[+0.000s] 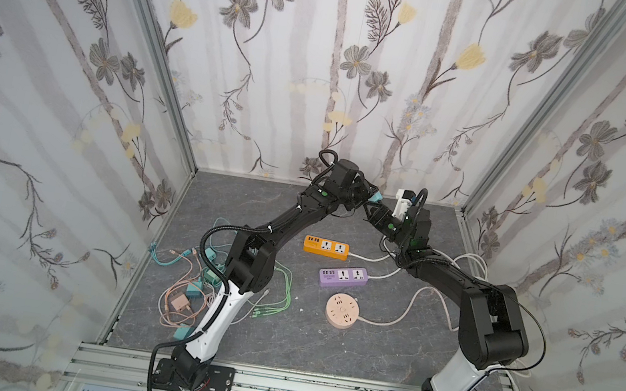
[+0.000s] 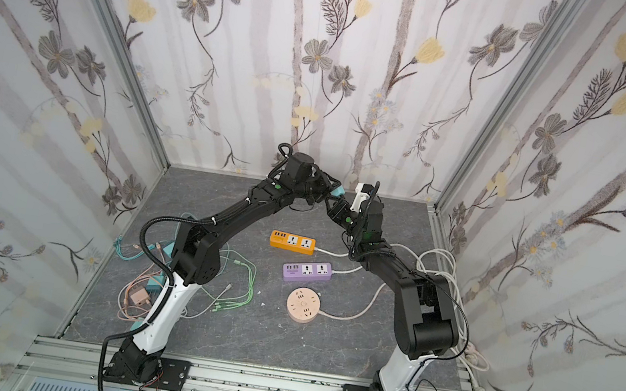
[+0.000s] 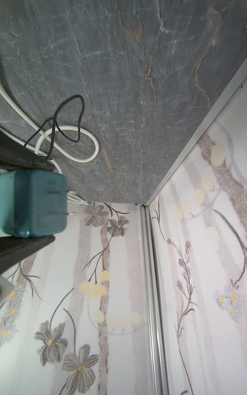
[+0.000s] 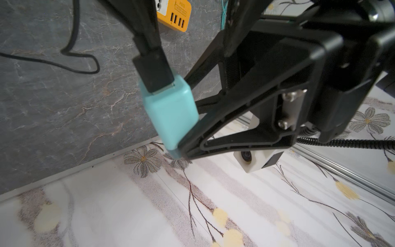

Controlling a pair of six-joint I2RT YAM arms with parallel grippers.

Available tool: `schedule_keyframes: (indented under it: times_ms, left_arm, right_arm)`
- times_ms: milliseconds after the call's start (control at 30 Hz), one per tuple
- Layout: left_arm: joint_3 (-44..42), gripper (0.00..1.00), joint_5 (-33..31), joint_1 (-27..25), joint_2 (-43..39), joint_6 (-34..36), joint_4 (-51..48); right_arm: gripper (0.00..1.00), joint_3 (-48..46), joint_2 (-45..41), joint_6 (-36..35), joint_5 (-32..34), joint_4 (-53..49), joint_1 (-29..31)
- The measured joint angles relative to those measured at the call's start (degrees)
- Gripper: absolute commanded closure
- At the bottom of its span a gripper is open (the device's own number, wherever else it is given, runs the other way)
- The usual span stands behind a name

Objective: Insert the plug
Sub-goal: 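Close the right gripper on the teal charger held by the left gripper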

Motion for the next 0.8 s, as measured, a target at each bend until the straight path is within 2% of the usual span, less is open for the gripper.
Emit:
schedule_keyframes:
  times_ms: [367,600,800]
  left_arm:
    - [-1.9,1.0,0.0,-0.1,-2.1,-0.2,1.5]
    - [-2.0,1.0,-0.5,-0.1,-2.3,-0.2,1.6]
    - [-2.0,1.0,-1.3,-0.2,-2.5,-0.4,1.0]
  right_arm:
    - [0.47,-3.2,1.6,-4.6,-0.4,8.8,-3.5]
    - [0.44,-3.1,3.8,-5.9,-4.5,15.1,-3.8]
    - [0.48,-3.6,5.6,-7.4,-5.8,21.4,-3.8]
